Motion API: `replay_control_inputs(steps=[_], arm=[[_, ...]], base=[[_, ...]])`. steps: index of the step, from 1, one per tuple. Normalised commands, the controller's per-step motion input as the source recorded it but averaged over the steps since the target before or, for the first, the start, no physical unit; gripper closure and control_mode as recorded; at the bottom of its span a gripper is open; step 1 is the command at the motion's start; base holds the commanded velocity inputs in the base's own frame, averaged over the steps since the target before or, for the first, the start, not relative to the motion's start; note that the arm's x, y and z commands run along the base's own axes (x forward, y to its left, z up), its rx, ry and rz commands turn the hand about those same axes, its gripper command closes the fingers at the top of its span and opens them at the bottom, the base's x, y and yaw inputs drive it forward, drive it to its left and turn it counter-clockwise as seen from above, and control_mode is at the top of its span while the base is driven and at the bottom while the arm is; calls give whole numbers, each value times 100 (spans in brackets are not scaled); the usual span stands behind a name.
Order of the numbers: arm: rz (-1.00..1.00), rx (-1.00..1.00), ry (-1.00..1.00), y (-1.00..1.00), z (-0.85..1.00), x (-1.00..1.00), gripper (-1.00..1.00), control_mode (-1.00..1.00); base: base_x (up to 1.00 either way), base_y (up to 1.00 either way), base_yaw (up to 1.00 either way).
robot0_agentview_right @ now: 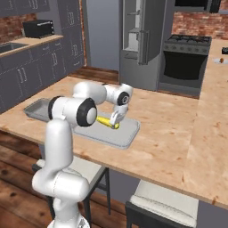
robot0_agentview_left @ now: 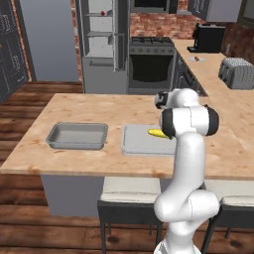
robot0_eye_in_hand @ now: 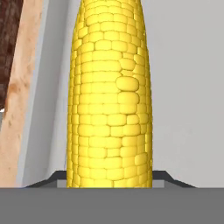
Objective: Place the cold items (bell pepper and corn) from the fridge in one tupperware on the dining counter. Place the warm items (kebab skewer and hot dog) in the stove area in another tupperware.
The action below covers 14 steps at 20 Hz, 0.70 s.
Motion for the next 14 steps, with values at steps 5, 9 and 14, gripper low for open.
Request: replay_control_inputs(steps=[5, 9, 14], arm=[[-3, 0, 4, 0, -23, 14, 100, -100], [0, 0, 0, 0, -30, 5, 100, -100], [0, -5, 0, 2, -33, 0, 100, -100]], base=[[0, 0, 0], [0, 0, 0], [0, 0, 0]])
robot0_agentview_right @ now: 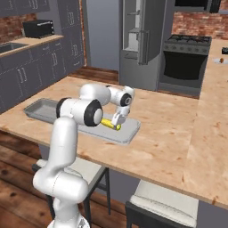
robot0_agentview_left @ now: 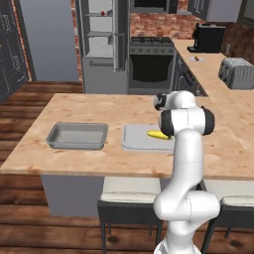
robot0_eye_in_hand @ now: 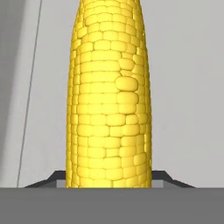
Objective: Place the cold items (bell pepper and corn) from the fridge in one tupperware on the dining counter. Place the warm items (kebab skewer and hot dog) in the stove area in another tupperware.
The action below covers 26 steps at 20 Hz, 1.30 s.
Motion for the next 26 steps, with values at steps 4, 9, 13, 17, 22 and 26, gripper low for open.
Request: replay_control_inputs(steps=[4, 9, 13, 17, 22, 26], arm=[[-2, -20, -4, 6, -24, -11, -100, -100], [-8, -4, -12, 4, -10, -33, -100, -100], [-24, 9, -12, 0, 1, -50, -100, -100], [-40, 9, -39, 0, 35, -59, -100, -100], [-56, 1, -61, 0, 61, -57, -100, -100], [-64, 1, -30, 13, 66, -56, -100, -100]], base=[[0, 0, 0], [0, 0, 0], [0, 0, 0], [0, 0, 0], [0, 0, 0], [0, 0, 0]])
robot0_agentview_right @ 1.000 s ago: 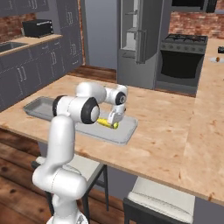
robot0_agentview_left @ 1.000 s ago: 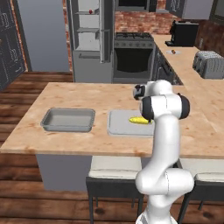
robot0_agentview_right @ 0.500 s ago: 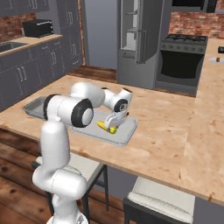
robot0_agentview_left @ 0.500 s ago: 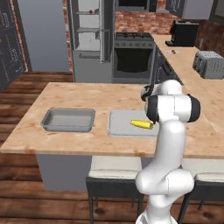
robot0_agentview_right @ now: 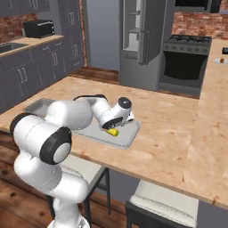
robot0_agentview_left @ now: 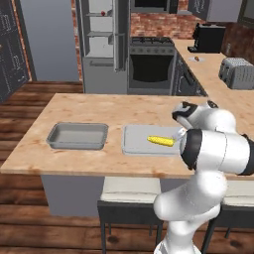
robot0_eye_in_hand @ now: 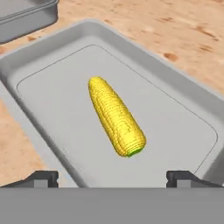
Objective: Place the cold items (bell pepper and corn) from the fridge in one tupperware on the dining counter. Place the warm items (kebab skewer and hot dog) in the stove area in another tupperware.
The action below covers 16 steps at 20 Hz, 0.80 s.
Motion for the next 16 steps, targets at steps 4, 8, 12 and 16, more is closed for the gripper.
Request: replay_control_inputs(steps=[4, 8, 12, 16], arm=[[-60, 2, 1, 18, 80, -39, -100, -100], [-44, 0, 13, 21, 88, -31, -100, -100], [-46, 3, 22, 32, 83, -40, -100, -100], [-36, 5, 42, 24, 68, -56, -100, -100]], base=[[0, 0, 0], [0, 0, 0], [0, 0, 0], [0, 0, 0]])
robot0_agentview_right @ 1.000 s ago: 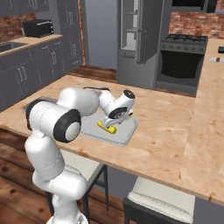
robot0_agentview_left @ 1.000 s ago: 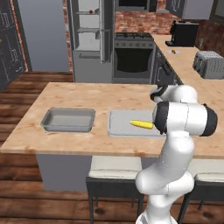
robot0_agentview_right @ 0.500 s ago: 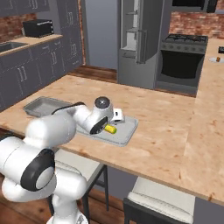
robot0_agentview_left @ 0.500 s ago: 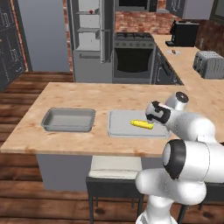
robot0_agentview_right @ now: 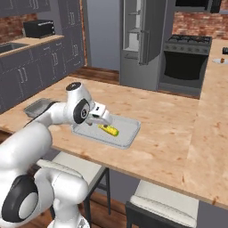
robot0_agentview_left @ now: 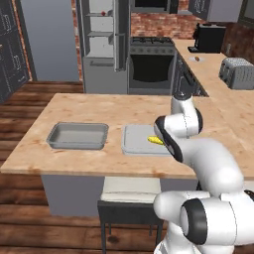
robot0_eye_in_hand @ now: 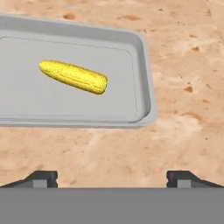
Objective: Place the cold items (bell pepper and corn) from the fridge in one tupperware on the dining counter. Place the warm items (kebab skewer and hot dog) in the stove area in another tupperware.
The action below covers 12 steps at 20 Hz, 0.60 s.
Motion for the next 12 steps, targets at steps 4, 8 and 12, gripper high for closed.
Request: replay_control_inputs(steps=[4, 8, 12], arm=[[-25, 6, 72, 26, 55, -67, -100, -100], [-13, 12, 26, 16, 11, -88, -100, -100], [0, 18, 1, 20, -16, -94, -100, -100]], base=[[0, 0, 0], [0, 0, 0], [0, 0, 0]])
